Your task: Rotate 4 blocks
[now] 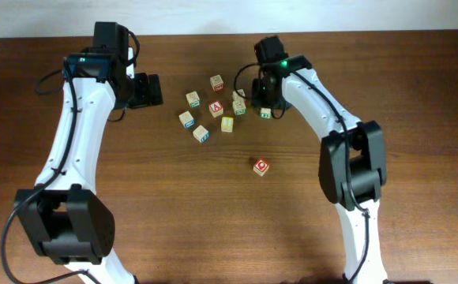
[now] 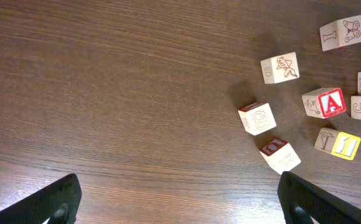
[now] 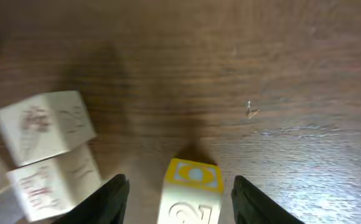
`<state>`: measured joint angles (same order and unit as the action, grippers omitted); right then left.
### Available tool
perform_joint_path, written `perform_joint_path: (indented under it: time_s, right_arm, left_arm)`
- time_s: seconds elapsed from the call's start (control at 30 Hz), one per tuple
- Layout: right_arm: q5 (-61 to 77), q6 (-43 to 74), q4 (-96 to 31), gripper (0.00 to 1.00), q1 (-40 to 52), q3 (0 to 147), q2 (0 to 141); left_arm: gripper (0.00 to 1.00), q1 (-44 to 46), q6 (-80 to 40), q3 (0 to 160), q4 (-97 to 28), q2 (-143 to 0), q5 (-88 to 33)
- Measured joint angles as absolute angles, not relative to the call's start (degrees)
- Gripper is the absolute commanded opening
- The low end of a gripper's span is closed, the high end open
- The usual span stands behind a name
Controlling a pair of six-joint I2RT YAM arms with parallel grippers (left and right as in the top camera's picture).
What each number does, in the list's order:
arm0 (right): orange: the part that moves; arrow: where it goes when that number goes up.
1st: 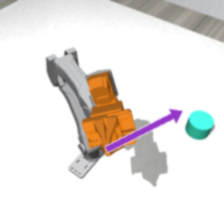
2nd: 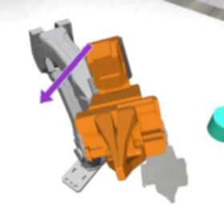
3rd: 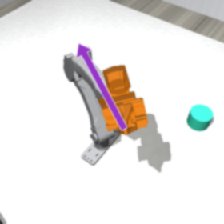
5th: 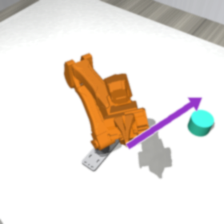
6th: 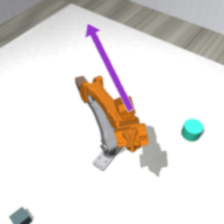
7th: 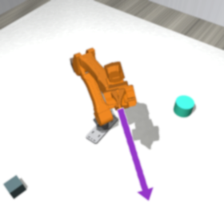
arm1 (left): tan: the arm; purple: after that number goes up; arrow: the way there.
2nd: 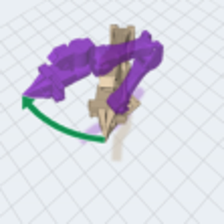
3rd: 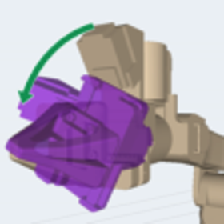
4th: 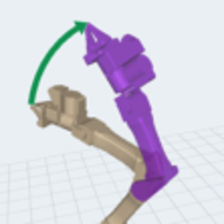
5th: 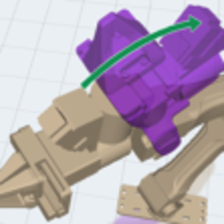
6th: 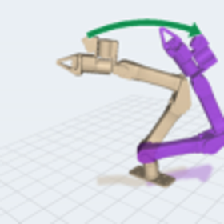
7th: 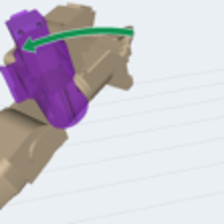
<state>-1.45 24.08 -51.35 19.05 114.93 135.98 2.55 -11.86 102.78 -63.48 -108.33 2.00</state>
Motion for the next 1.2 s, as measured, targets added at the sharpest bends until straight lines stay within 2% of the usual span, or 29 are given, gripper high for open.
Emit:
perform_joint_path:
  time_s: [0.07,0.1,0.2,0.3,0.53,0.6,0.83,0.9,1.0,1.1,1.2]
  right_arm:
    - [-1.76,24.56,-52.01,0.31,19.05,114.93,137.27]
    - [-1.78,25.15,-52.29,0.28,19.05,114.93,137.45]
    - [-1.63,25.78,-55.29,0.23,19.05,115.15,137.45]
    - [5.76,26.09,-62.46,0.23,19.22,115.94,137.32]
    - [12.43,28.38,-72.51,0.24,28.32,115.83,137.32]
    - [9.96,30.98,-76.47,0.24,31.22,115.68,137.32]
    - [0.51,35.70,-83.77,0.25,30.83,115.48,137.32]
    - [-0.03,35.81,-84.93,0.32,30.83,115.48,137.32]
    - [-0.03,36.03,-84.99,0.34,30.83,115.31,137.32]
    - [-0.01,36.05,-83.31,0.44,30.83,114.89,137.32]
    - [-0.03,35.97,-82.24,0.46,30.83,114.89,137.32]
  left_arm:
    - [0.99,2.55,-11.86,102.78,-63.48,-108.33,2.02]
    - [0.99,2.55,-11.86,102.78,-63.48,-108.33,2.00]
    - [0.99,2.55,-11.86,102.78,-63.48,-108.33,2.02]
    - [0.99,2.55,-11.86,102.78,-63.48,-108.33,2.02]
    - [0.99,2.55,-11.86,102.78,-63.51,-108.33,2.00]
    - [0.99,2.55,-11.86,102.78,-63.46,-108.33,2.00]
    - [0.99,2.55,-11.86,102.78,-63.48,-108.33,2.00]
    - [0.99,2.55,-11.86,102.78,-63.48,-108.33,2.02]
    - [0.99,2.55,-11.86,102.78,-63.48,-108.33,2.00]
    - [0.99,2.55,-11.86,102.78,-63.48,-108.33,2.02]
    - [0.99,2.55,-11.86,102.78,-63.48,-108.33,2.00]
